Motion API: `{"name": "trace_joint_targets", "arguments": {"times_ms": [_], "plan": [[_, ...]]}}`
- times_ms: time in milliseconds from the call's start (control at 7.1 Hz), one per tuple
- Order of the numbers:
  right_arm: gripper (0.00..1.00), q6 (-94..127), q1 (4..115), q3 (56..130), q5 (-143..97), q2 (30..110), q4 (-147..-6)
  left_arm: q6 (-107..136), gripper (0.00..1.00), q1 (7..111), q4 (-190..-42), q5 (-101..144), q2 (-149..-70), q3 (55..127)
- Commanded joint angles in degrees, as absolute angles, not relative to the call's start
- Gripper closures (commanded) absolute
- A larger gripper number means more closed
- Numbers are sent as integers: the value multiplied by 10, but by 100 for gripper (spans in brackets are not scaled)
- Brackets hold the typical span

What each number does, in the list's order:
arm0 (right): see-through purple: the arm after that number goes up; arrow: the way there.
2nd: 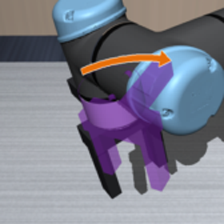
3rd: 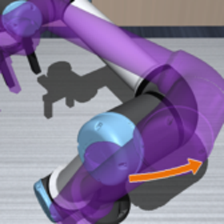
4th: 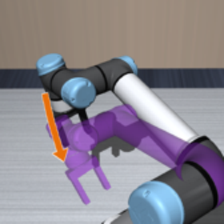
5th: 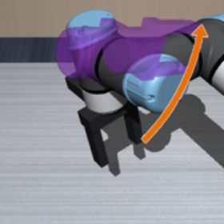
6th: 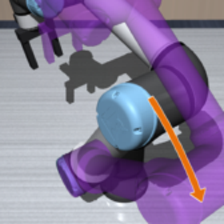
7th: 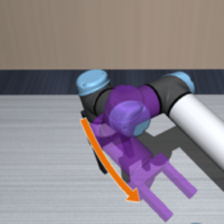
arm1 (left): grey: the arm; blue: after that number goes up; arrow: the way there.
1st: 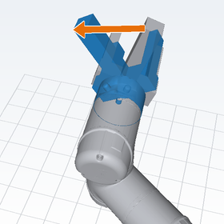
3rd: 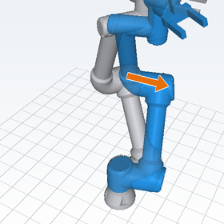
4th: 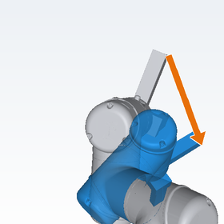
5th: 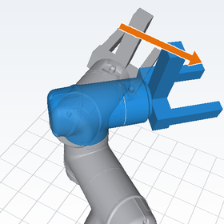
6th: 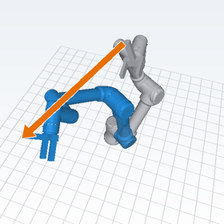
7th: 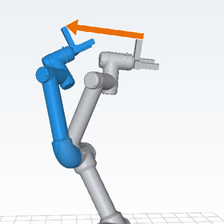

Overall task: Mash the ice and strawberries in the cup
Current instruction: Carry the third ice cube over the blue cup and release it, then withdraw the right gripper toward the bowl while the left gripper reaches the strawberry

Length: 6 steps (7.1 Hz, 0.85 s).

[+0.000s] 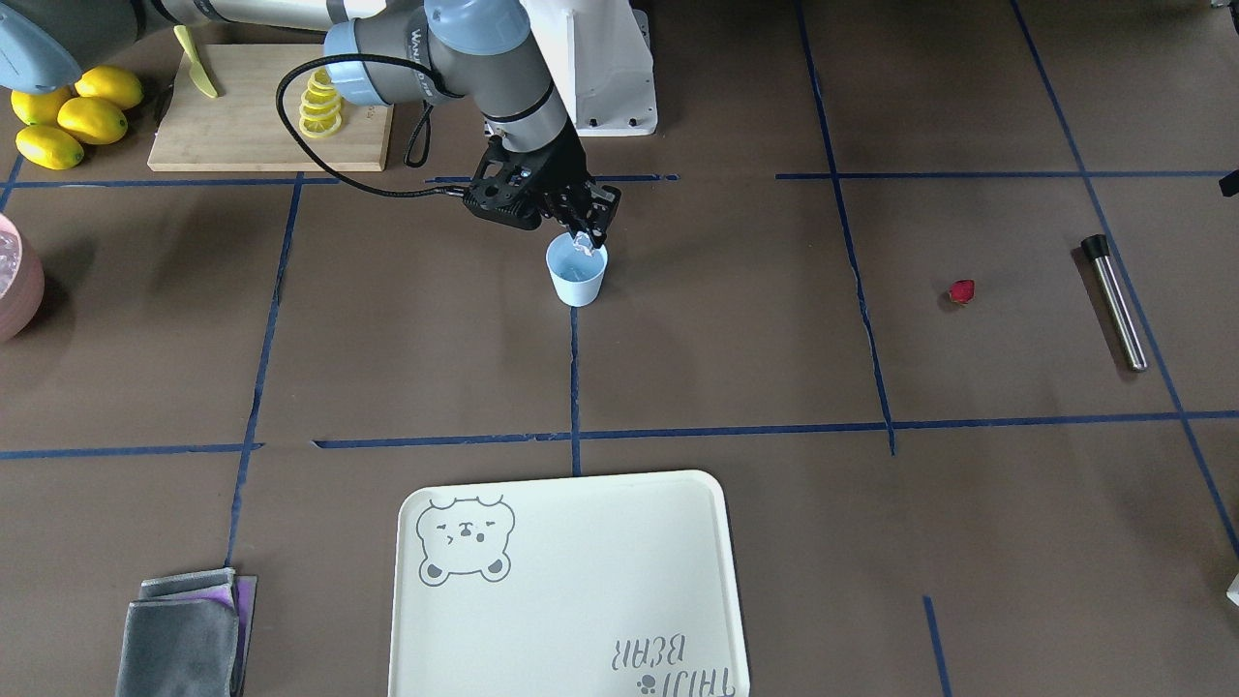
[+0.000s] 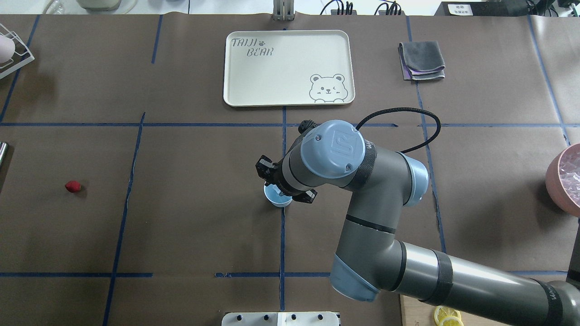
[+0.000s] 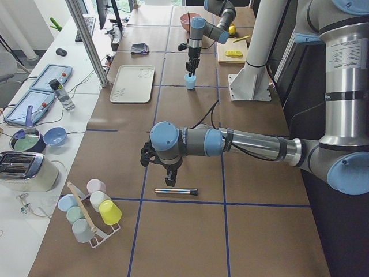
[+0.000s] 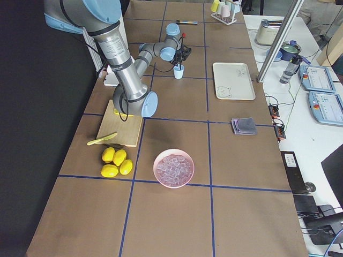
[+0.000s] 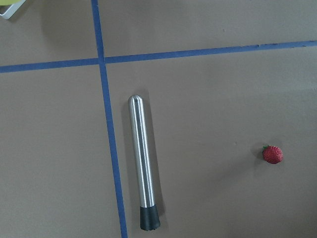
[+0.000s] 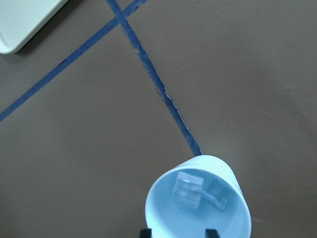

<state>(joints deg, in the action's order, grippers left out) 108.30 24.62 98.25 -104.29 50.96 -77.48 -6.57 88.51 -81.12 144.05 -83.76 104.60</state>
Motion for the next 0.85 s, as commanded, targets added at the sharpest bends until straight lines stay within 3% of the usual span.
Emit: {"name": "trace_joint_targets", "arguments": {"times_ms": [0,282,704], "plan": [[0,1080,245,990,-1033,511,-788,-44,0,884,-812,1441,-838,1044],[0,1075,287,1055,-1055,550,-803,73,0,836,-872,1434,-841,1050],[0,933,417,1148,-1181,690,-803,290,0,709,-1037,1421,-845,1041]]}}
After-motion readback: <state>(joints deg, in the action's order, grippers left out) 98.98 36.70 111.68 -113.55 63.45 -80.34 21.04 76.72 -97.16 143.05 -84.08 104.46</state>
